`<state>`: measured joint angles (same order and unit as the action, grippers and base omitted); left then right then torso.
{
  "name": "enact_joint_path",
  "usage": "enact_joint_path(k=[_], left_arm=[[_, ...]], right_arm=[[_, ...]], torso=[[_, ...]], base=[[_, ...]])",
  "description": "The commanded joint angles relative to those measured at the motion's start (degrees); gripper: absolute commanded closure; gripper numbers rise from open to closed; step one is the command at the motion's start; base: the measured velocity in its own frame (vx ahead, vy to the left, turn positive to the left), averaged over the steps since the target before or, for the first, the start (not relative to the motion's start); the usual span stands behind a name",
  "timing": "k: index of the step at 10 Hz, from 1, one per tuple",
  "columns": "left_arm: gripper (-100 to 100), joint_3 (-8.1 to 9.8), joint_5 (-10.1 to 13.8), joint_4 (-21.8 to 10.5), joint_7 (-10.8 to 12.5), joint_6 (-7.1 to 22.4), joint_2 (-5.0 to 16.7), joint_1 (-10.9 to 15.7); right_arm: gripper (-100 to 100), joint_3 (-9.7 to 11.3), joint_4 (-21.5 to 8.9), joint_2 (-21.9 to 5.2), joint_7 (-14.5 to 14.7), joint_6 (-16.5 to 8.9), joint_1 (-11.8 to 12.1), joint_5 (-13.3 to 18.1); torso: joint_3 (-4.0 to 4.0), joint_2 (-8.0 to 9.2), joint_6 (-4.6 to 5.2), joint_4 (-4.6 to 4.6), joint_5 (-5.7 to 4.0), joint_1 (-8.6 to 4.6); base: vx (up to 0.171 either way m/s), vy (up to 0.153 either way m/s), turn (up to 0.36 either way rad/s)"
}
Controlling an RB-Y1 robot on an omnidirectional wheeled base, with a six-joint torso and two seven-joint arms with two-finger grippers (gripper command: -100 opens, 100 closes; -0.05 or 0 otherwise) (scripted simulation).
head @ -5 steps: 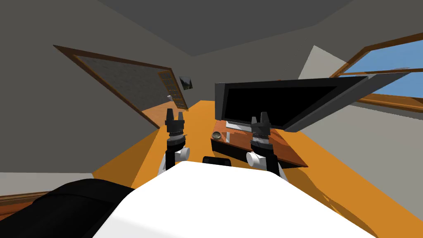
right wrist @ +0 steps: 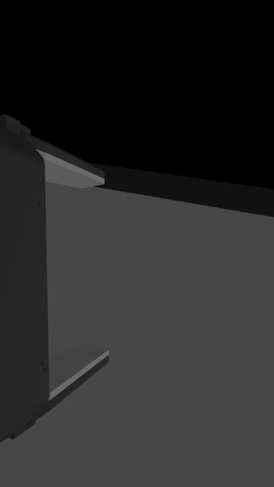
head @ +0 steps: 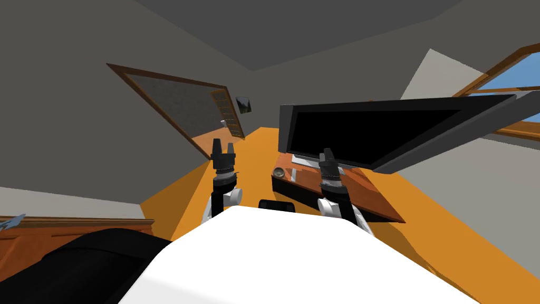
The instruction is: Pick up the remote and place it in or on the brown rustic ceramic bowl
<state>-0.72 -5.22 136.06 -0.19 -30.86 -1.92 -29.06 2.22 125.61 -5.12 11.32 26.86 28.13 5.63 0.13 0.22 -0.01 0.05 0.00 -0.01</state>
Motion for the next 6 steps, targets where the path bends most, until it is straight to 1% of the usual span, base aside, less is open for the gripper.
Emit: enact_joint_path(k=[1,2,3,4,5,6], left_arm=[[0,0.0,0.0,0.0,0.0,0.0,0.0,0.0],[0,0.0,0.0,0.0,0.0,0.0,0.0,0.0],[0,0.0,0.0,0.0,0.0,0.0,0.0,-0.01],[0,0.0,0.0,0.0,0.0,0.0,0.0,0.0],[0,0.0,0.0,0.0,0.0,0.0,0.0,0.0],[0,0.0,0.0,0.0,0.0,0.0,0.0,-0.01]], right_arm=[[-100,-0.23,-1.55,-1.39,1.85,0.96,0.63,2.86],[-100,-0.23,-1.55,-1.39,1.85,0.96,0.63,3.73],[-100,-0.57,-2.75,-2.37,3.0,1.67,1.01,5.81],[-100,-0.94,-4.07,-3.37,4.22,2.42,1.38,7.65],[-100,-0.94,-4.07,-3.37,4.22,2.42,1.38,9.17],[-100,-1.36,-5.52,-4.39,5.52,3.23,1.75,10.92]], torso=[[0.0,0.0,0.0,0.0,0.0,0.0],[0.01,0.01,-0.01,0.0,0.0,0.01],[-0.02,-0.05,0.02,0.0,0.0,-0.01],[-0.05,-0.09,-0.01,-0.02,0.0,0.01],[-0.04,-0.07,-0.01,-0.01,0.01,0.03],[-0.05,-0.09,0.03,-0.02,0.0,0.01]], base=[[-0.062,0.006,0.226],[-0.038,-0.001,0.078],[-0.026,0.006,0.173],[-0.041,0.015,0.264],[-0.031,0.006,0.092],[-0.024,0.011,0.167]])
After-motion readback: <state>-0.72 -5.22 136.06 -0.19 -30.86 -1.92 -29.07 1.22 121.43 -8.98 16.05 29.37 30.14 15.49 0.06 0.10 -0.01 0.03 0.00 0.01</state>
